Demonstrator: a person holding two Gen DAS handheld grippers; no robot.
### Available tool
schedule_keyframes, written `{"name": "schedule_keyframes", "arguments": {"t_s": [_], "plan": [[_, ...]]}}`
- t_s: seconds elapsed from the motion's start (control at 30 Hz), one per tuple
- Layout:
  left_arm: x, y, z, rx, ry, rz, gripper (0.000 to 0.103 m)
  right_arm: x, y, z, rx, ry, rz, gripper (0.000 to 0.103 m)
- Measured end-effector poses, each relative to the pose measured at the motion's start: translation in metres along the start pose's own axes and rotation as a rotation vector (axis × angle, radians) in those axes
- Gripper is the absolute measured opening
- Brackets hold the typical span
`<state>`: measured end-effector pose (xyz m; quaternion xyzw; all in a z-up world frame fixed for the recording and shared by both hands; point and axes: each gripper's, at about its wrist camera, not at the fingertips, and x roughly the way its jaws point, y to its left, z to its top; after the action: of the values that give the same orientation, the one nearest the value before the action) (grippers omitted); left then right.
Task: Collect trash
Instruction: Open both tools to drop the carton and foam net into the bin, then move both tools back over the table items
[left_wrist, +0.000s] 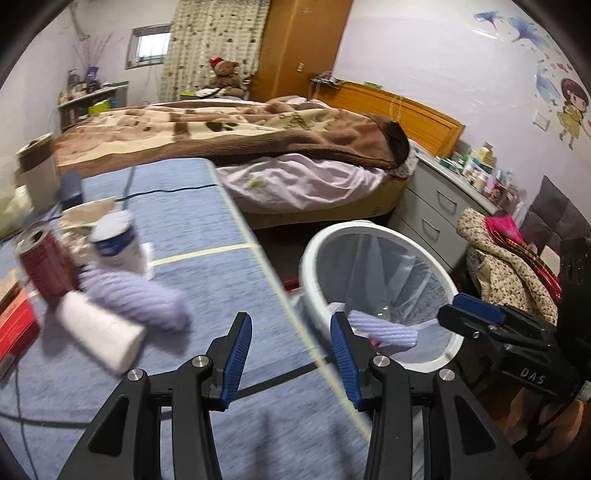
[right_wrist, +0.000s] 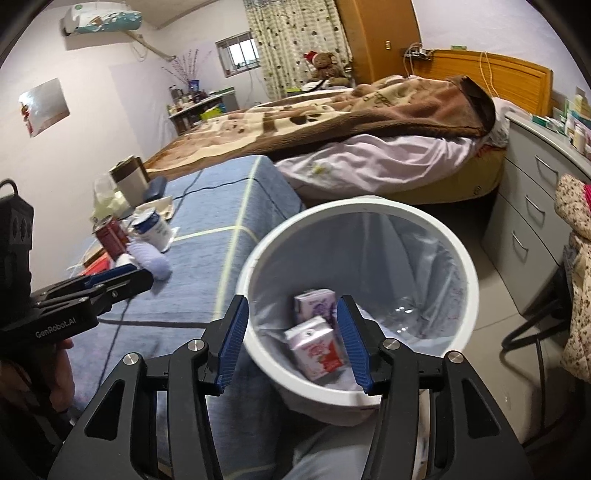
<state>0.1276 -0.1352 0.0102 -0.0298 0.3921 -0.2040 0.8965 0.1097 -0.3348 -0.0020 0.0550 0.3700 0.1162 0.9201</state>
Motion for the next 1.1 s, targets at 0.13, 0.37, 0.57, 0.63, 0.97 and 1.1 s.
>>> {"name": "schedule_keyframes", "arguments": {"t_s": [0.13,0.37,0.57,0.63,0.97,1.1], "plan": [[-0.018,0.021,-0.010,-0.041,-0.020,0.054,0.044,0.000,0.016,0.000,-0.029,0.003,0.036,0.052],[-0.043,0.055,-0.028,-0.105,-0.038,0.136,0.048,0.000,0.049,-0.001,-0.093,0.006,0.096,0.052],[-0.063,0.079,-0.039,-0.149,-0.069,0.190,0.055,0.007,0.067,-0.002,-0.124,0.025,0.134,0.052],[-0.066,0.083,-0.040,-0.155,-0.077,0.207,0.055,0.011,0.073,-0.002,-0.144,0.038,0.142,0.052],[-0.084,0.114,-0.047,-0.199,-0.102,0.279,0.055,0.024,0.100,0.001,-0.218,0.081,0.161,0.052],[-0.088,0.123,-0.044,-0.215,-0.117,0.270,0.055,0.027,0.109,0.003,-0.253,0.089,0.168,0.052]]}}
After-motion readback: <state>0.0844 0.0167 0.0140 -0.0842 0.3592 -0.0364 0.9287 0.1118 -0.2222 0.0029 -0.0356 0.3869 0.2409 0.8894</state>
